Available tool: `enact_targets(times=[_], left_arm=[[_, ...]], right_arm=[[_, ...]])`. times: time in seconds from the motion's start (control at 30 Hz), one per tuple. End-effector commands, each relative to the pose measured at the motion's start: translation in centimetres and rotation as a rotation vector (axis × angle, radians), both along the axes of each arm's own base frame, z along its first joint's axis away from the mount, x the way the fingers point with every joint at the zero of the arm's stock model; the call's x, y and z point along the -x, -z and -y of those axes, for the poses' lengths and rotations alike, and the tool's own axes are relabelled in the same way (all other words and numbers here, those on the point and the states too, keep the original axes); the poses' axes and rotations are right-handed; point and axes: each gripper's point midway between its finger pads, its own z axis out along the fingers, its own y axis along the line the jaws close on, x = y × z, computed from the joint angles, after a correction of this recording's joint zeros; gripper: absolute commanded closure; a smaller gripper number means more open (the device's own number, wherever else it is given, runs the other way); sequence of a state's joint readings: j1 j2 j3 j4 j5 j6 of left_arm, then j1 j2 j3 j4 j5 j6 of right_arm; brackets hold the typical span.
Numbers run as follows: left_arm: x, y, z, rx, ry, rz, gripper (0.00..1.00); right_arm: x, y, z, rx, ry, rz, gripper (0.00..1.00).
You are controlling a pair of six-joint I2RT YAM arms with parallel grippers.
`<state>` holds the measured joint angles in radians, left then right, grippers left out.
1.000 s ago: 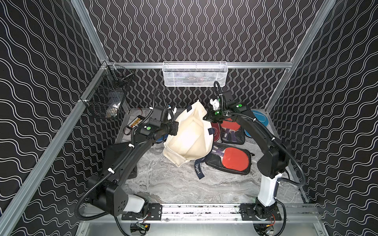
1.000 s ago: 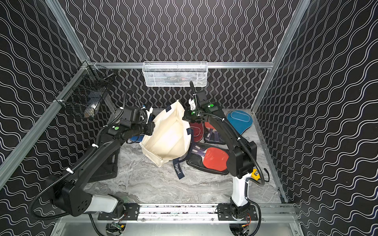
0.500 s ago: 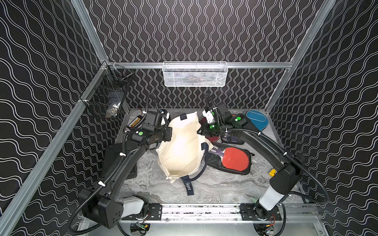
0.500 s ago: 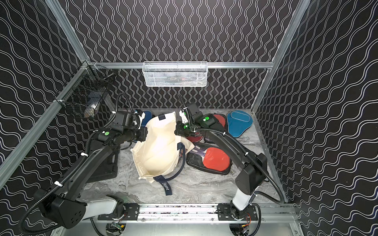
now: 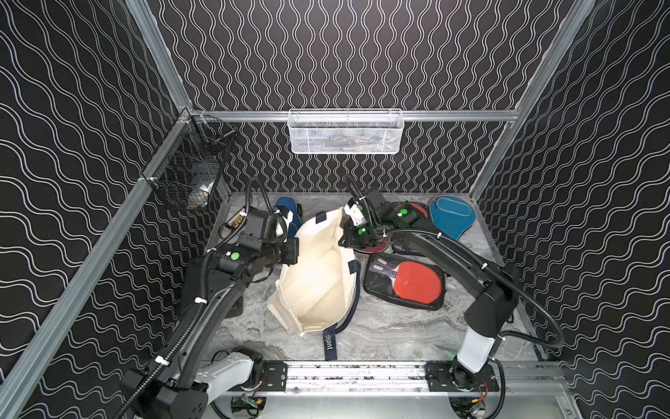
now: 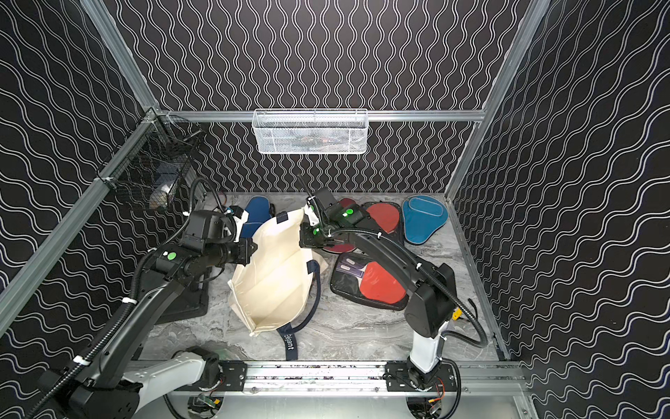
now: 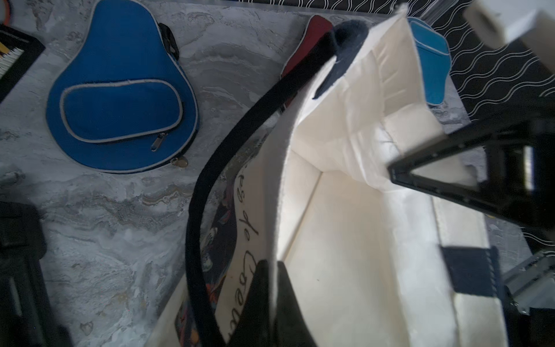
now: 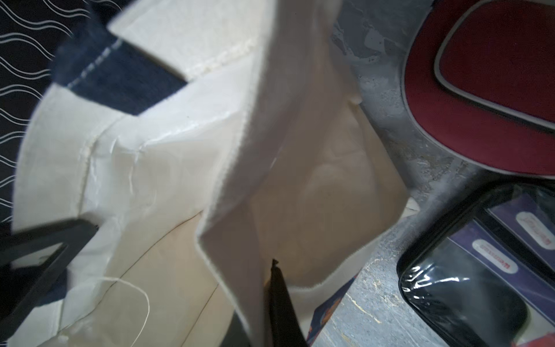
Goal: Remove the ping pong set from the canvas bag
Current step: Place the canvas bag at the center of the board.
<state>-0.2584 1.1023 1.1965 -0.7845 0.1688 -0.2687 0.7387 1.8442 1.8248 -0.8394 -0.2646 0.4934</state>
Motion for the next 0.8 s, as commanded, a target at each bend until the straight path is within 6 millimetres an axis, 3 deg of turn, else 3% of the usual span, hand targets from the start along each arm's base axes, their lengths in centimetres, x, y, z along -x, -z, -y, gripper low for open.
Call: enact_targets(times=[0.0, 0.37, 0.57, 0.77], left_arm=[[0.8, -0.5, 1.3, 0.109, 0.022, -0.017, 1.0], [1.1, 0.4, 3.0, 0.238, 0.028, -0.043, 1.0], [1.2, 1.6, 4.4, 0.2, 0.046, -0.053, 1.0], [1.2, 2.0, 5.6, 0.166, 0.071, -0.046, 1.0]], right_arm=[[0.6, 0.9, -0.2, 0.032, -0.089, -0.027, 1.0], [-3.0, 1.1, 3.3, 0.109, -0.131, -0.032, 1.0], [-4.0, 2.7, 3.9, 0.146, -0.171, -0.065, 1.0], [-5.6, 2.2, 5.2, 0.174, -0.154, -0.048, 1.0]])
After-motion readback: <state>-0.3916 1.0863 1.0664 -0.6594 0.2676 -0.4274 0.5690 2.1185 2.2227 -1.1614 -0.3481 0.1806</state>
